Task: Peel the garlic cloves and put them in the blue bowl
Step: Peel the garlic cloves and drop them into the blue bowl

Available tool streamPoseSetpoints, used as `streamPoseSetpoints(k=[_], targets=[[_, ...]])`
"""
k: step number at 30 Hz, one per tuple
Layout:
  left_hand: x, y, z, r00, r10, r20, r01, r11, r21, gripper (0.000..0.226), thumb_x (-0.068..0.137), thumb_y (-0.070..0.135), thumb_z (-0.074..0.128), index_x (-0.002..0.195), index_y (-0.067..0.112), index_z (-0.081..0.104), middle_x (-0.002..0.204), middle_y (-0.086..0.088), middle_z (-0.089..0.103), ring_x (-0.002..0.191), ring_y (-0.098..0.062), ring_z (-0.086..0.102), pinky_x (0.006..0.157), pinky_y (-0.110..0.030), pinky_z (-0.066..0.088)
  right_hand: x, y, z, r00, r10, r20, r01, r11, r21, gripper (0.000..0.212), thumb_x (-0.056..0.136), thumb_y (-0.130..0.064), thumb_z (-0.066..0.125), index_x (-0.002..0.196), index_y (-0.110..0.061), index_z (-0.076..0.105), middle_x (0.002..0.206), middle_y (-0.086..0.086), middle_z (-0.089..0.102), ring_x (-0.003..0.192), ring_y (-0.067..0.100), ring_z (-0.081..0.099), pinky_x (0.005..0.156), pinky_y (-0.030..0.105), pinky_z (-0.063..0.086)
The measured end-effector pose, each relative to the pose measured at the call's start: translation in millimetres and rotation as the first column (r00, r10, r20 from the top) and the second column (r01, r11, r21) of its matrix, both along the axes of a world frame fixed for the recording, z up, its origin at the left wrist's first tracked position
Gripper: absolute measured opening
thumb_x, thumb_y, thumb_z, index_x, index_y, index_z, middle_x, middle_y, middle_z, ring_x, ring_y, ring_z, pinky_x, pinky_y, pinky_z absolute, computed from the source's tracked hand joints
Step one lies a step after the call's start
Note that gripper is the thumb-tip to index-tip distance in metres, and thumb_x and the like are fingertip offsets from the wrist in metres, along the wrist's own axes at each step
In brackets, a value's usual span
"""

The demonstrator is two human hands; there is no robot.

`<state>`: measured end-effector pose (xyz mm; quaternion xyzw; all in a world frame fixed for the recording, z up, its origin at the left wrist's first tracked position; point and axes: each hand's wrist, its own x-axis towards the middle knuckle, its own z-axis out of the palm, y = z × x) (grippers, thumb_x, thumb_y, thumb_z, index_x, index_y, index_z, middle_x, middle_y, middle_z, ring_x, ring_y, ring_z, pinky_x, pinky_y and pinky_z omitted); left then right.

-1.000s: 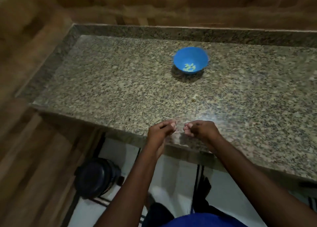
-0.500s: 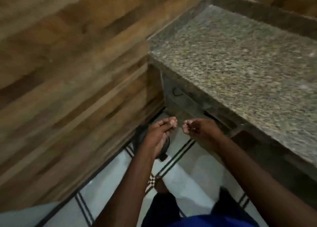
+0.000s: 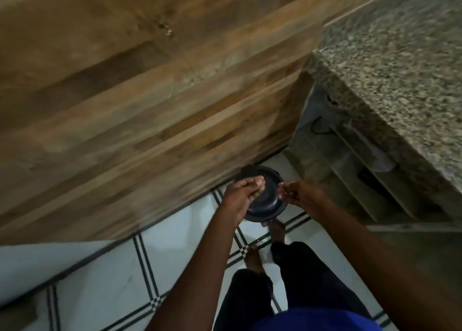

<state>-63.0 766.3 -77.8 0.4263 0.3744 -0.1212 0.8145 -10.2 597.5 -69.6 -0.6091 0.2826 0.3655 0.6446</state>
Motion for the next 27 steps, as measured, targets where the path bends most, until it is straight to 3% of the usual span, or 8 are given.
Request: streamPoseSetpoints(k=[7,11,15,17,19,21,25,27], targets=[[24,-2,-125,0.980,-0.133,-0.149,0.144,0.988,0.060,0.026,0.092,-0.014,0.060,0.117,-0.017,0.062,0.079,-0.003,0.076,0.071,-0.008,0.072,0.071,-0.018,0.059,29,16,-132,0.983,-0.050,-0.176,0.035,0.996,-0.087,0.016,0.098,0.007,0.052,0.107,0.014,0.062,0.100,0.025,0.066,0.088,0.031,0.067,0.059,0.029,0.061],[48,-8,-216,0.945,-0.165,-0.284,0.202,0.974,0.106,0.016,0.088,-0.021,0.059,0.098,-0.009,0.064,0.080,-0.010,0.069,0.073,-0.019,0.065,0.057,-0.018,0.058,47,19,-212,0.982,-0.085,-0.167,0.077,0.995,-0.056,0.023,0.101,0.008,0.043,0.087,0.003,0.062,0.098,0.024,0.062,0.076,0.030,0.065,0.062,0.033,0.059],[71,-5,-304,0.919,-0.275,-0.284,0.361,0.875,0.323,0.021,0.085,-0.020,0.062,0.083,-0.001,0.070,0.059,0.006,0.070,0.075,-0.024,0.066,0.056,-0.020,0.058,65,17,-308,0.993,0.008,-0.120,-0.037,0.969,-0.246,0.020,0.094,0.009,0.054,0.111,0.011,0.064,0.093,0.019,0.068,0.070,0.025,0.070,0.056,0.030,0.058],[87,-4,-340,0.885,-0.355,-0.302,0.466,0.679,0.567,0.019,0.086,-0.010,0.064,0.082,0.006,0.075,0.069,-0.004,0.073,0.074,-0.028,0.069,0.061,-0.024,0.058,72,24,-352,0.994,0.080,-0.074,-0.102,0.930,-0.354,0.022,0.094,0.000,0.060,0.113,0.007,0.067,0.106,0.023,0.071,0.079,0.029,0.070,0.065,0.033,0.060],[99,-4,-375,0.852,-0.411,-0.326,0.481,0.367,0.796,0.009,0.084,0.007,0.069,0.087,0.003,0.077,0.085,-0.017,0.075,0.082,-0.033,0.072,0.074,-0.030,0.054,78,31,-380,0.963,0.259,-0.071,-0.253,0.789,-0.559,0.027,0.095,-0.016,0.064,0.116,-0.001,0.069,0.123,0.019,0.068,0.102,0.034,0.068,0.086,0.035,0.056],[103,-4,-409,0.718,-0.509,-0.475,0.590,0.083,0.803,0.019,0.091,0.019,0.067,0.102,0.005,0.075,0.103,-0.016,0.074,0.098,-0.032,0.070,0.087,-0.033,0.051,83,34,-408,0.911,0.410,-0.049,-0.347,0.696,-0.629,0.026,0.095,-0.013,0.064,0.118,-0.003,0.071,0.126,0.016,0.066,0.117,0.036,0.062,0.099,0.034,0.046],[104,-7,-456,0.545,-0.562,-0.622,0.695,-0.112,0.710,0.022,0.063,0.013,0.089,0.080,0.006,0.075,0.077,-0.013,0.072,0.072,-0.029,0.073,0.066,-0.029,0.057,92,38,-445,0.879,0.471,-0.071,-0.421,0.698,-0.580,0.024,0.092,-0.001,0.062,0.115,0.005,0.067,0.117,0.026,0.067,0.099,0.032,0.068,0.085,0.037,0.058],[111,-10,-456,0.548,-0.511,-0.662,0.675,-0.197,0.711,0.028,0.051,0.019,0.096,0.064,0.010,0.072,0.063,-0.008,0.068,0.058,-0.024,0.070,0.052,-0.025,0.054,93,45,-445,0.841,0.536,-0.068,-0.437,0.601,-0.670,0.026,0.093,-0.009,0.063,0.114,0.007,0.067,0.112,0.025,0.069,0.102,0.035,0.068,0.084,0.037,0.054]])
